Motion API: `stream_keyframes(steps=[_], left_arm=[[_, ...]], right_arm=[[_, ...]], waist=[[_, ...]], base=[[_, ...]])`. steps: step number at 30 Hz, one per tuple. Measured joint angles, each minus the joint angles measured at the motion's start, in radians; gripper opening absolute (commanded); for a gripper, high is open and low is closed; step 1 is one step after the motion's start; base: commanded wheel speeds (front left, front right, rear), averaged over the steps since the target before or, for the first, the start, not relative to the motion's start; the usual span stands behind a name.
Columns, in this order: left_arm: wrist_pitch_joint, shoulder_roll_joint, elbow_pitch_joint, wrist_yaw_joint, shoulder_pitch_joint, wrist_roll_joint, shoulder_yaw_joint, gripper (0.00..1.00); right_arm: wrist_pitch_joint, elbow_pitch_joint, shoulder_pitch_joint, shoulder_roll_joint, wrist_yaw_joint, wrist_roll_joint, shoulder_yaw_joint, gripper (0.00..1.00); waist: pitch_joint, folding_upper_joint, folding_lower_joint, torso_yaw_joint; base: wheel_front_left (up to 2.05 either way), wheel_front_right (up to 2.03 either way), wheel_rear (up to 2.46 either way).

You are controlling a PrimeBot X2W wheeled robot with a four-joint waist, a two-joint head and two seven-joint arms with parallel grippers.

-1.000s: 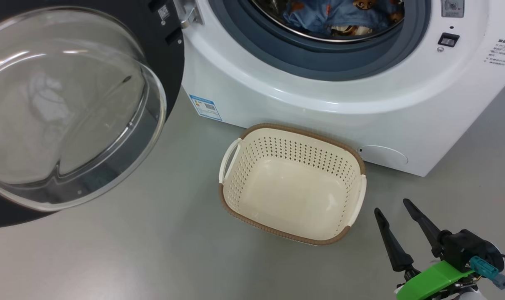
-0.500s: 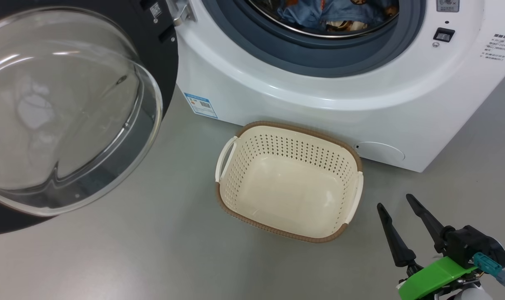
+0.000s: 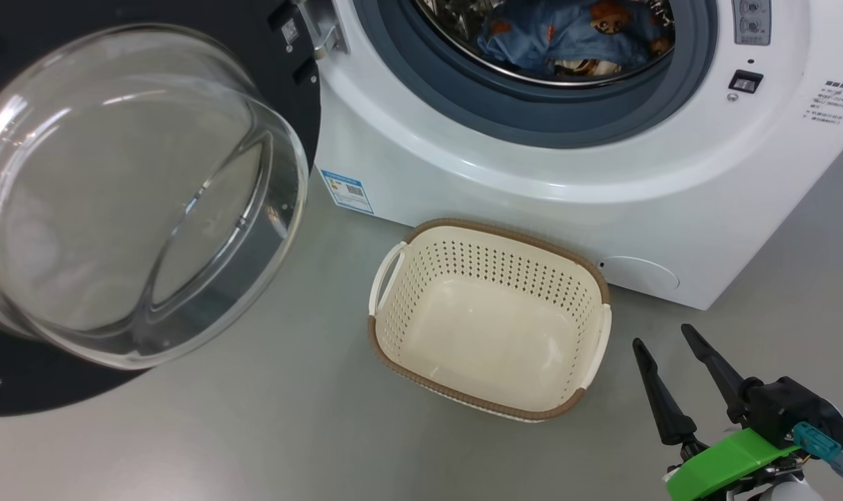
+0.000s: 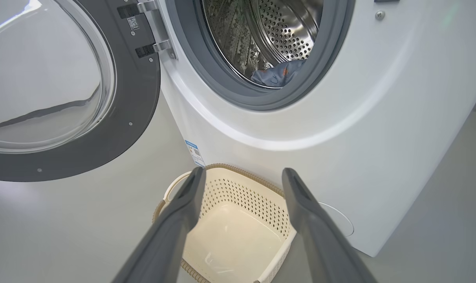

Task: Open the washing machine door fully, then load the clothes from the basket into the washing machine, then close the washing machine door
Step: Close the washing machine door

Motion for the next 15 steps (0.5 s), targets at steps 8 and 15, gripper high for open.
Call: stream_keyframes(steps=[8,15], left_arm=[[0.078,-0.031,-0.115,0.000,0.050,-0.022,-0.028,0.00],[0.152,-0.040,-0.219,0.000,0.109,-0.041,-0.038,0.00]], right_arm=[[0.000,-0.001,0.009,0.002,0.000,0.000,-0.019,1.00],[0.000,-0.001,0.027,0.016,0.000,0.000,-0.025,1.00]], waist=[[-0.027,0.0000,0.0000,0.009],[-0.053,0.0000,0.0000,0.016]], base=[[0.00,0.00,0.00],[0.00,0.00,0.00]])
